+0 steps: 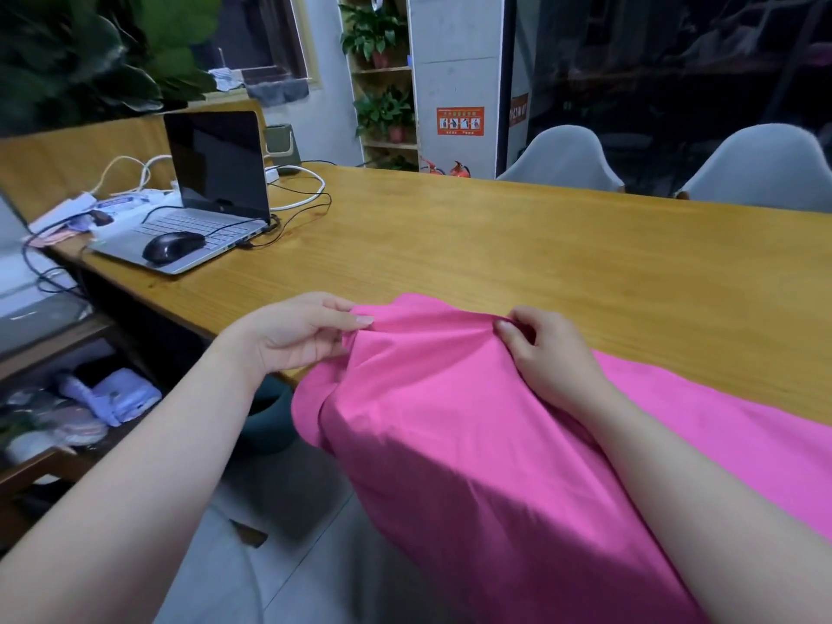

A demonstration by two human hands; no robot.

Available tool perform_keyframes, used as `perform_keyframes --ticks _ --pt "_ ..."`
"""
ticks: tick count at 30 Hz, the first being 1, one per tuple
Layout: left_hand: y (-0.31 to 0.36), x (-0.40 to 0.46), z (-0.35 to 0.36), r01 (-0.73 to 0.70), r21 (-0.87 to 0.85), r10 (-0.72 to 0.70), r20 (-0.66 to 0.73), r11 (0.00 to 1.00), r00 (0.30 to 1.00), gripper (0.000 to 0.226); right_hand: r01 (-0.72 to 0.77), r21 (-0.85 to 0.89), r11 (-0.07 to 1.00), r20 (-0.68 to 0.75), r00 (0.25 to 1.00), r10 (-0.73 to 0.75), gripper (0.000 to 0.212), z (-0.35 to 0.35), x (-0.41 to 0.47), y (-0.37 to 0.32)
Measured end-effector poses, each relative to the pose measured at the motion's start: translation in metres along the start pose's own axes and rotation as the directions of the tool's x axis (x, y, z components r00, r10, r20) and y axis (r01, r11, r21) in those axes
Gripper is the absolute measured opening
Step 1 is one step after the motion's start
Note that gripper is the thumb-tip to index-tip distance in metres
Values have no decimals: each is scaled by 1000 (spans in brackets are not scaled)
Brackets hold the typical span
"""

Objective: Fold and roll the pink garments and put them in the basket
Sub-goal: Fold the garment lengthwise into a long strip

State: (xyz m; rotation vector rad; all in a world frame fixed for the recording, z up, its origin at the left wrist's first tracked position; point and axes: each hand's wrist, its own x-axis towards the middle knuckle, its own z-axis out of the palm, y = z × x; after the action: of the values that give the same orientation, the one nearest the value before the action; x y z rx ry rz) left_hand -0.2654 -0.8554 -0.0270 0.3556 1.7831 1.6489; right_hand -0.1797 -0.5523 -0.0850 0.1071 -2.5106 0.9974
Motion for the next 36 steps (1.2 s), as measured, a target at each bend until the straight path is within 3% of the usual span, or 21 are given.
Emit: perform_keyframes --ticks 3,6,8,11,14,18,21,24,26,28,30,36 --pt "-8 -10 18 -63 -127 53 -79 990 995 15 -5 18 1000 10 1000 4 33 0 0 2" --pt "-17 -19 33 -124 -96 100 -230 988 968 30 5 23 1000 22 1000 -6 30 0 0 2" --pt "-19 -26 39 -167 14 162 -335 986 928 42 15 14 1000 31 999 -15 26 1 0 3" --pt "-12 -37 45 -202 327 342 -463 923 818 25 29 -8 1000 50 998 -28 21 2 0 2" --pt "-2 -36 44 -163 627 526 -453 762 720 41 28 8 1000 40 999 -28 24 2 -2 0" --pt "10 -11 32 -141 735 620 -434 663 654 44 -8 10 1000 -44 999 8 26 1 -4 -1" --pt "19 23 25 -103 778 635 -419 619 649 40 -48 -61 997 -90 995 42 24 2 -5 -3" --pt "11 59 20 17 826 583 -413 564 700 36 -104 -163 981 -116 990 85 19 1 -5 -4" --pt "-6 73 22 127 870 543 -405 476 735 34 -123 -241 963 -128 987 94 19 0 -6 -5" --pt "-23 77 23 235 915 586 -392 327 709 31 -130 -315 940 -131 987 93 20 0 -8 -5" --pt "-29 78 24 252 935 643 -356 252 678 29 -144 -357 923 -124 987 106 20 -2 -8 -6" --pt "-27 83 21 257 945 627 -328 204 707 31 -156 -481 863 -53 987 149 30 -23 10 3"
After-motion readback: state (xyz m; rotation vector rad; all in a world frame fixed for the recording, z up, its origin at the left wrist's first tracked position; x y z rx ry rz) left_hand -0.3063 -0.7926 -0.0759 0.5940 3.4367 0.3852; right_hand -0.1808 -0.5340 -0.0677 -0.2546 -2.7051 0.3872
